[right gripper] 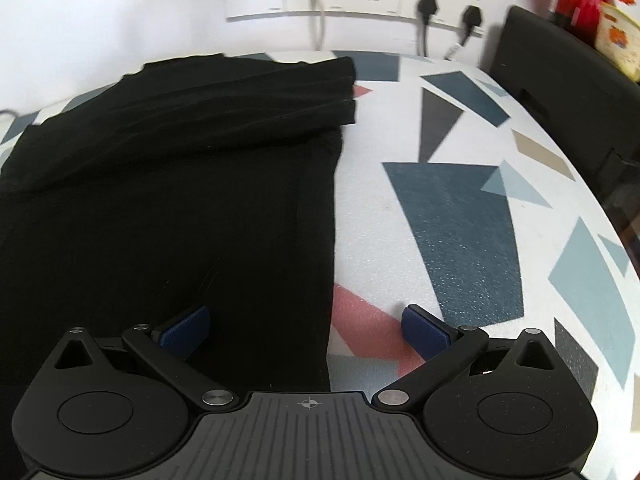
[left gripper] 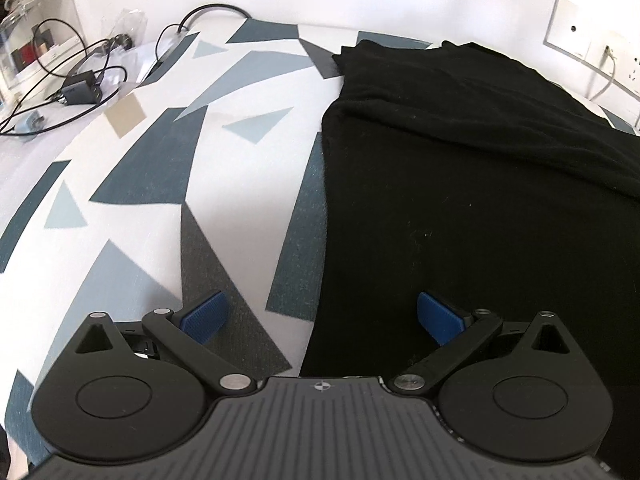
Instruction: Fold clothes
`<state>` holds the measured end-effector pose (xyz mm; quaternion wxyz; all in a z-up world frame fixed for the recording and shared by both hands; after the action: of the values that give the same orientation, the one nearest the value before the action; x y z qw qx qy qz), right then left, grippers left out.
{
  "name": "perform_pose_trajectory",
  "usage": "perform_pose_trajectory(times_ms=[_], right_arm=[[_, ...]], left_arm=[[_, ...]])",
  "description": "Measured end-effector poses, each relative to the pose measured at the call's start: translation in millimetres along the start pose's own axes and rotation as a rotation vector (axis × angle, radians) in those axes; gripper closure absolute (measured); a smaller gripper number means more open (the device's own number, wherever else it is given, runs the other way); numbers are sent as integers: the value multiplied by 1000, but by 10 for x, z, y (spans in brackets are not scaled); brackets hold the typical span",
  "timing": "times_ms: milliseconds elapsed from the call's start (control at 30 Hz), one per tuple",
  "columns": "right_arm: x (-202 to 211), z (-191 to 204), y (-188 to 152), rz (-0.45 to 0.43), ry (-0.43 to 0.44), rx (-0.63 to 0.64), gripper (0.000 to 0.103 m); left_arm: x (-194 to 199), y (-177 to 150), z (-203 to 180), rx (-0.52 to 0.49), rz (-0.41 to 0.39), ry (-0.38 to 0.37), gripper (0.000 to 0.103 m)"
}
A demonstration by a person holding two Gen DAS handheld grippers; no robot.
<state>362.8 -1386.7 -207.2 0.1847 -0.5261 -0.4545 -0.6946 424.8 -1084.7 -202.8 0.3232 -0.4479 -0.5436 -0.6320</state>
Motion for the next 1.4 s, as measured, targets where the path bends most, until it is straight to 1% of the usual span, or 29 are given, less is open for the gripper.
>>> perform_pose_trajectory(times_ms=[200, 433, 567, 733, 800, 933, 1067, 1200, 1400], right_arm=[[35, -20, -89, -30, 29, 52, 1], [55, -27, -136, -43, 44, 79, 1], [65, -48, -174, -61, 61, 110, 1], [73, -89, -220, -93, 85, 148, 1], [73, -96, -211, -89, 90, 157, 1], [72, -99, -184, -71, 95, 177, 1], [79, -128, -213, -81, 109, 202, 1], [82, -126, -195, -67, 107, 206, 1], [62, -113, -98, -4, 106, 228, 1]], left_arm=[[17, 33, 0, 40, 58, 10, 0], [50, -45, 20, 19, 52, -4, 0], [58, -50, 13, 27, 50, -1, 0], [81, -70, 11, 15, 70, -6, 0], [85, -77, 15, -1, 70, -12, 0], [110, -159, 24, -31, 38, -25, 0], [138, -230, 23, -22, 26, -21, 0], [150, -232, 27, -9, 34, -15, 0], [169, -268, 33, -14, 22, -19, 0]])
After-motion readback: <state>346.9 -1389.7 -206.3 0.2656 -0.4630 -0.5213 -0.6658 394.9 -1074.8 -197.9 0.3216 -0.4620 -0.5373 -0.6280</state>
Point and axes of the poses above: each gripper's, at about its wrist camera, not at the fingertips, and x roughly against the way its jaws point, z to its left, y to its top, the point moved 1 cm from there along -x, roughly the way its jaws point, and after that the axes turned 9 degrees about z, right-handed, at the moved point
